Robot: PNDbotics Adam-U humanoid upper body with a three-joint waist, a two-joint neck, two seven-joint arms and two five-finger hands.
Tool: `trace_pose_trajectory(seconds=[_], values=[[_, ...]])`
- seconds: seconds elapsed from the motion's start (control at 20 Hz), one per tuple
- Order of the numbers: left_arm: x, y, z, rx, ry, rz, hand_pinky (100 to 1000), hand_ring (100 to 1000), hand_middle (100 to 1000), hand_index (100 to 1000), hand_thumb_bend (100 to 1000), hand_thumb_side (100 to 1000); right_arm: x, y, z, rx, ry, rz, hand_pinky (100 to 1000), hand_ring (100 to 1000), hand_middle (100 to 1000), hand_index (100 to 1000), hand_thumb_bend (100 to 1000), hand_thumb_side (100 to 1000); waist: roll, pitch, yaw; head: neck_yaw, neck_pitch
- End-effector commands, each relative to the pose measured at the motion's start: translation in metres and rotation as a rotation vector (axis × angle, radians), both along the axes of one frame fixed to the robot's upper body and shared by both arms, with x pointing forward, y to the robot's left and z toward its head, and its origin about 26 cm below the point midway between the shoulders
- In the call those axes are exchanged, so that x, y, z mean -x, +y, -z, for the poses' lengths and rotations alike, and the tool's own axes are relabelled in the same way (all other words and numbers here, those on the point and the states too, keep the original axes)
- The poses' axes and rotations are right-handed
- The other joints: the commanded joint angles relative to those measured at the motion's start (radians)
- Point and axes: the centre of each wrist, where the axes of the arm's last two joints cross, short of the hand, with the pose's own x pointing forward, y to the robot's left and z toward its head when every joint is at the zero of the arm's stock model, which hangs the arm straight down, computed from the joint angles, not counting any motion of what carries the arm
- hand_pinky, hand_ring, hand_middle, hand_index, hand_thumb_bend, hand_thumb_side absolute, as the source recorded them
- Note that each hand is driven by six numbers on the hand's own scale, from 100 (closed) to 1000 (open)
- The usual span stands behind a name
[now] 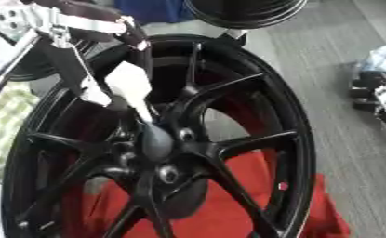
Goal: Pull the pin out of the wheel hub.
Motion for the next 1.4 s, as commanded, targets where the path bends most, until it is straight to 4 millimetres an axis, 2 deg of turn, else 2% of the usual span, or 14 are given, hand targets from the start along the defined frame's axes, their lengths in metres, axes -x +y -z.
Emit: trace_pose_trajectory(seconds=[0.05, 0.5, 0.75, 0.85, 1.05, 1.2, 1.4], values=[[0.008, 0.012, -0.022, 0.026, -0.057, -0.026, 716, 501, 269, 436, 103, 100, 0.001, -0.004, -0.006, 0.012, -0.021, 0.015, 787, 776, 729, 773, 154, 622, -0.009, -0.032, 0.002, -0.008, 0.000], [0.019, 0.032, -0.043, 0.118, -0.147, -0.068, 712, 483, 246, 418, 142, 100, 0.002, -0.009, -0.002, 0.012, -0.009, 0.038, 787, 776, 729, 772, 144, 610, -0.009, -0.051, 0.023, -0.033, 0.036], [0.029, 0.064, -0.056, 0.230, -0.185, -0.119, 712, 481, 246, 420, 150, 100, 0.005, -0.018, 0.005, 0.012, 0.009, 0.072, 787, 776, 729, 772, 142, 607, -0.012, -0.079, 0.057, -0.064, 0.081], [0.034, 0.085, -0.057, 0.262, -0.200, -0.161, 713, 483, 248, 423, 153, 100, 0.006, -0.022, 0.008, 0.011, 0.016, 0.090, 786, 776, 729, 772, 141, 604, -0.014, -0.094, 0.076, -0.078, 0.099], [0.049, 0.143, -0.049, 0.338, -0.223, -0.295, 714, 485, 251, 429, 157, 100, 0.011, -0.033, 0.013, 0.011, 0.022, 0.137, 786, 776, 729, 772, 139, 599, -0.021, -0.122, 0.119, -0.117, 0.128], [0.061, 0.189, -0.032, 0.399, -0.217, -0.425, 713, 482, 250, 430, 163, 100, 0.013, -0.040, 0.015, 0.004, 0.019, 0.173, 786, 776, 729, 771, 137, 594, -0.026, -0.139, 0.145, -0.148, 0.140], [0.072, 0.241, -0.003, 0.468, -0.190, -0.592, 710, 481, 254, 436, 166, 100, 0.015, -0.044, 0.015, -0.013, 0.006, 0.201, 785, 777, 729, 771, 135, 583, -0.036, -0.160, 0.171, -0.169, 0.144]])
